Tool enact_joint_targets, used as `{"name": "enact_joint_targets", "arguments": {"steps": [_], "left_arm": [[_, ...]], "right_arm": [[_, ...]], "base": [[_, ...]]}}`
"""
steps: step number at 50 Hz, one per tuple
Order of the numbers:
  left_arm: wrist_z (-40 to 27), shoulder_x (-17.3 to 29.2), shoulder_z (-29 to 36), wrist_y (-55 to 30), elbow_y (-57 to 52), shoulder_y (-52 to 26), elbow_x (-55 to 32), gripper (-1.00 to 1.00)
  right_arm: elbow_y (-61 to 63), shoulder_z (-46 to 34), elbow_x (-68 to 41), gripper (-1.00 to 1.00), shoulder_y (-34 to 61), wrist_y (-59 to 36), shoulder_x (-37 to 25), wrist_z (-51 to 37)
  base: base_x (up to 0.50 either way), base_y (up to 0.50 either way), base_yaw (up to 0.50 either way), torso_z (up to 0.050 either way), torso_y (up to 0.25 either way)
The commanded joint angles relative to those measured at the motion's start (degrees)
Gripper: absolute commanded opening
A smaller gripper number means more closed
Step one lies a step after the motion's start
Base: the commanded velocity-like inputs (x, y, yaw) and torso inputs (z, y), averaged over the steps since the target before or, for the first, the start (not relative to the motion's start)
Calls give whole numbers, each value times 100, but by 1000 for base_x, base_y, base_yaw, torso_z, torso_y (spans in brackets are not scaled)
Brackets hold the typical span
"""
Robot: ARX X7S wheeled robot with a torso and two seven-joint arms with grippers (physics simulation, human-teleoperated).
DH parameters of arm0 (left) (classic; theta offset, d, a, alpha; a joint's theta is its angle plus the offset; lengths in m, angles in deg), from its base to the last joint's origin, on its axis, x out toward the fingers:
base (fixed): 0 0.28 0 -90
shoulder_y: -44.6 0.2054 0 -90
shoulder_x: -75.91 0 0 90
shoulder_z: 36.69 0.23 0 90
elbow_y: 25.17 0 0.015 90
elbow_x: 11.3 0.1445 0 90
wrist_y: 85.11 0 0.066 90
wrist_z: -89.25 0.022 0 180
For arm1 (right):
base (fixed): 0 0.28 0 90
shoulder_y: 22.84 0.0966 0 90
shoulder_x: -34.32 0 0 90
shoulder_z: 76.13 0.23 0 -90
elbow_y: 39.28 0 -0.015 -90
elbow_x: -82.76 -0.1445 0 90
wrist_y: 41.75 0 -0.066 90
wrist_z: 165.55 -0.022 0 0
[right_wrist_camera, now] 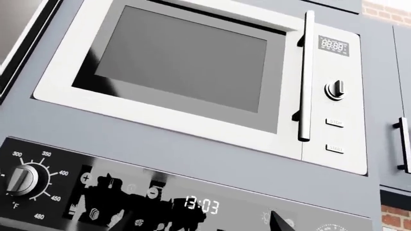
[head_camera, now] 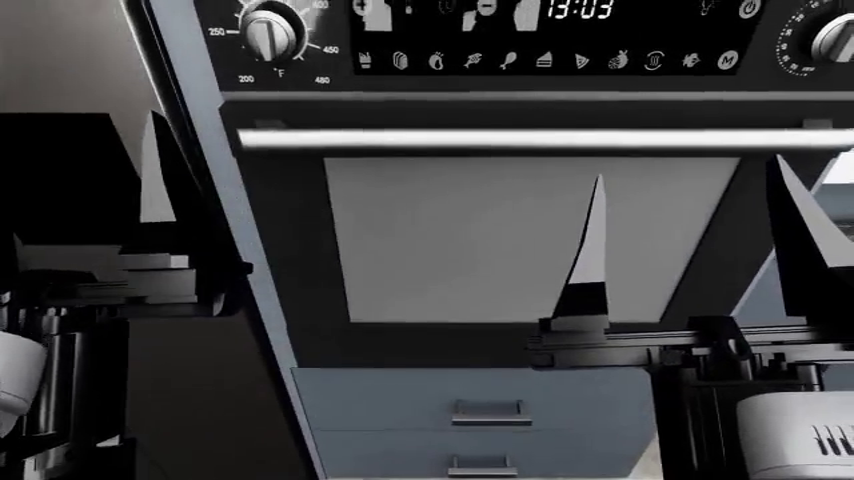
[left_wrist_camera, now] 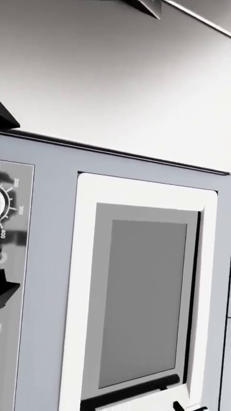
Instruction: Preheat the oven by turning the temperature knob.
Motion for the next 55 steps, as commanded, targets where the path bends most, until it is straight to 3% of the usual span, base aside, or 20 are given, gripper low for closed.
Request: {"name": "enact_joint_targets", "arguments": {"steps": [1, 30, 55], "left_arm": [[45, 74, 46, 97, -21, 55, -85, 100], [-174, 201, 119, -79, -99, -7, -211, 100], [-397, 367, 154, -159, -282, -31, -432, 100]], "right_arm": [[0, -87, 78, 100, -13, -32, -3, 39], [1, -142, 225, 100, 69, -243, 0, 46], [1, -141, 108, 100, -21, -132, 0, 84]], "base": [[0, 0, 0, 50, 0], [0, 0, 0, 50, 0], [271, 0, 0, 4, 0]]}}
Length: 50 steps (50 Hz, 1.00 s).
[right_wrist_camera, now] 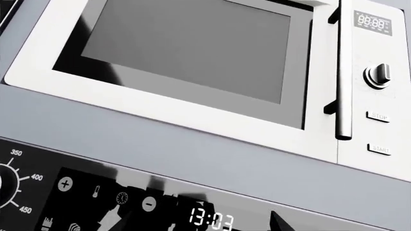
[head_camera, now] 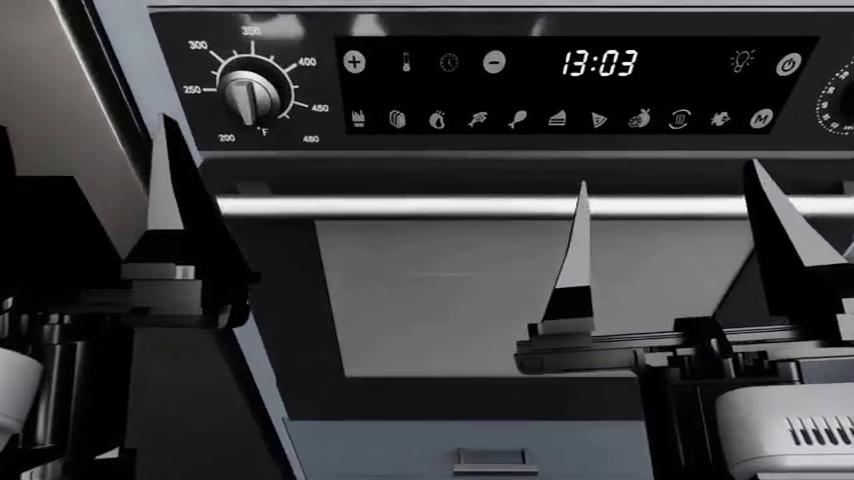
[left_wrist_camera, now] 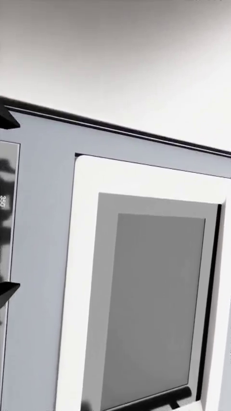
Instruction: Preheat the oven by turning the temperature knob.
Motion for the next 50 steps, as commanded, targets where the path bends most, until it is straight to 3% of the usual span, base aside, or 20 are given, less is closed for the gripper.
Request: {"name": "enact_joint_targets", "arguments": {"steps": [1, 4, 9, 16, 21, 26, 35, 42, 50], "left_arm": [[-125, 83, 18, -64, -86, -20, -109, 100], [-294, 174, 21, -338, -220, -87, -290, 100], [-1715, 1463, 902, -288, -258, -409, -1227, 100], [-3098, 2160, 1448, -669, -244, -1091, -2372, 100], [-3821, 2263, 1605, -1350, -165, -1595, -3111, 100], [-4081, 2353, 1586, -1460, -189, -1795, -3647, 100], [-4261, 2488, 1722, -1255, -187, -2011, -4289, 100], [-4214, 2423, 1817, -1295, 108, -2100, -4279, 100], [-4391, 2335, 1938, -1676, 520, -2899, -4801, 100]], "right_arm": [[5, -26, 45, 100, -15, 4, -1, 2], [5, -46, 78, 100, -8, -18, -2, 2], [4, -86, 132, 100, -4, -84, -5, 30], [4, -130, 175, 100, -33, -94, -6, 19], [4, -146, 179, 100, -37, -124, -6, 28], [4, -155, 159, 100, -58, -133, -8, 41], [-6, -218, 170, 100, -66, -179, -48, 31], [-30, -284, 140, 100, -52, -221, -141, -68], [-28, -335, 162, 100, -41, -268, -178, -111]], "base": [[0, 0, 0, 0, 0], [0, 0, 0, 0, 0], [0, 0, 0, 0, 0], [0, 0, 0, 0, 0], [0, 0, 0, 0, 0], [0, 0, 0, 0, 0], [0, 0, 0, 0, 0], [0, 0, 0, 0, 0], [0, 0, 0, 0, 0]]}}
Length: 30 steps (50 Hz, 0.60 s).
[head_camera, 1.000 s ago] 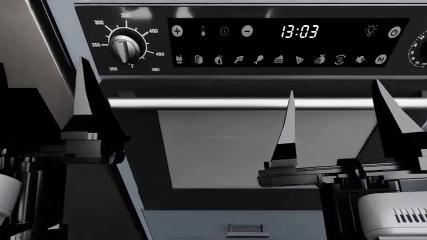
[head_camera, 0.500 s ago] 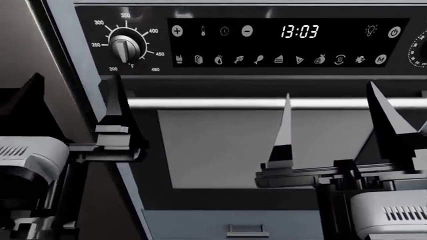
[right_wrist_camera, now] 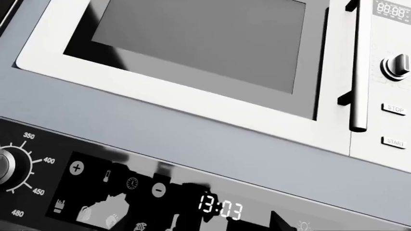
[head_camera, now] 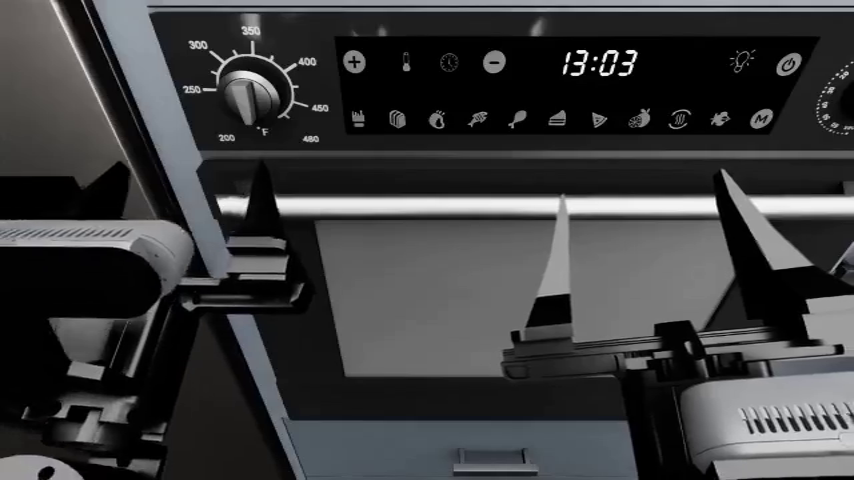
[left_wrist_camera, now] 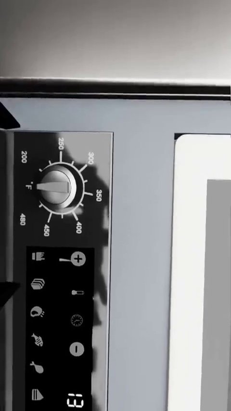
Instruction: Preheat the oven by turning the temperature knob.
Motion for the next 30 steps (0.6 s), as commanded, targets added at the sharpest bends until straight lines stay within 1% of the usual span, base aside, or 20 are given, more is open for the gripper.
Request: {"name": "enact_joint_targets", "arguments": {"steps": [1, 9, 13, 15, 24, 30], "left_arm": [[-223, -17, 184, -316, 417, -706, -534, 100], [-441, 15, 260, -530, 413, -1014, -873, 100], [-531, -3, 311, -693, 528, -1352, -1055, 100], [-509, -49, 362, -788, 659, -1561, -1071, 100], [-158, -280, 578, -936, 1280, -1926, -751, 100], [23, -340, 629, -946, 1573, -2004, -703, 100]], "right_arm": [[-3, -69, 14, 100, 6, -56, -58, -58], [-23, -83, -13, 100, 2, -67, -91, -102], [-28, -92, -28, 100, -4, -71, -107, -124], [-29, -94, -40, 100, -10, -71, -115, -135], [-41, -134, -35, 100, -35, -55, -142, -160], [-44, -162, -31, 100, -30, -62, -158, -176]], "base": [[0, 0, 0, 0, 0], [0, 0, 0, 0, 0], [0, 0, 0, 0, 0], [0, 0, 0, 0, 0], [0, 0, 0, 0, 0], [0, 0, 0, 0, 0]]}}
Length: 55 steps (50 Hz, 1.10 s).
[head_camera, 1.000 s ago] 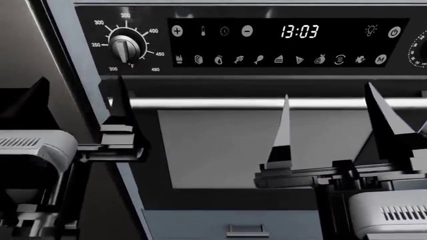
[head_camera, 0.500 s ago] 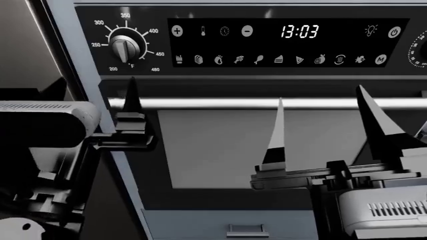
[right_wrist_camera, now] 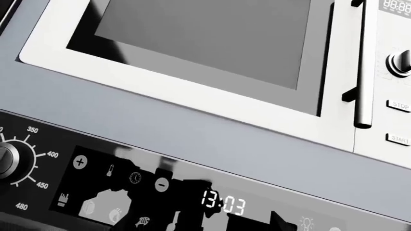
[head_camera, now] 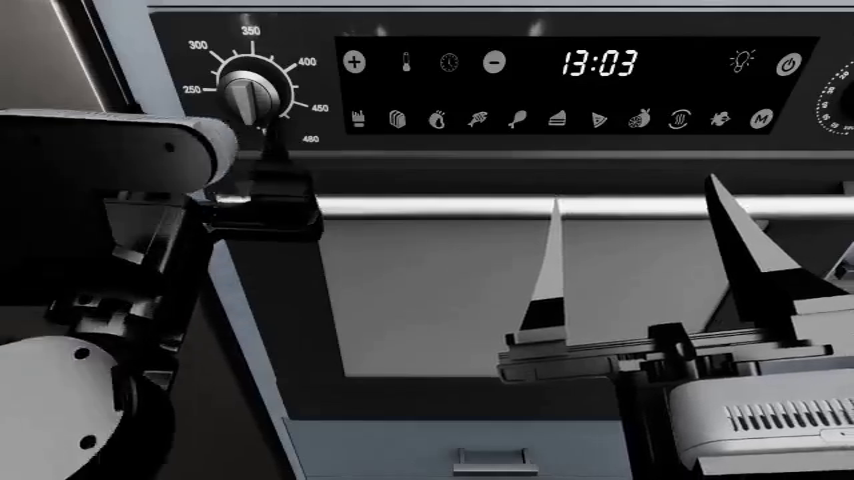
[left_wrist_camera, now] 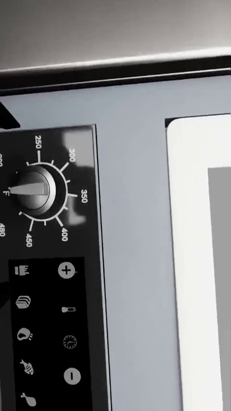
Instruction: Preheat the oven by turning the temperature knob.
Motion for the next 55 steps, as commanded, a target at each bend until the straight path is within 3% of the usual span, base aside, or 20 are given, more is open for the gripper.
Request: {"name": "enact_joint_targets", "arguments": {"steps": [1, 20, 55], "left_arm": [[284, -152, 160, -138, 616, -374, 83, 100], [560, -315, 261, -93, 1334, -425, 237, 100], [610, -448, 383, -159, 1556, -598, 194, 100]], "right_arm": [[-20, -47, -13, 100, -4, -2, -35, -41], [-47, -132, -54, 100, 7, -32, -139, -169], [-78, -199, -165, 100, 17, -75, -264, -310]], "base": [[0, 0, 0, 0, 0], [0, 0, 0, 0, 0], [0, 0, 0, 0, 0]]}}
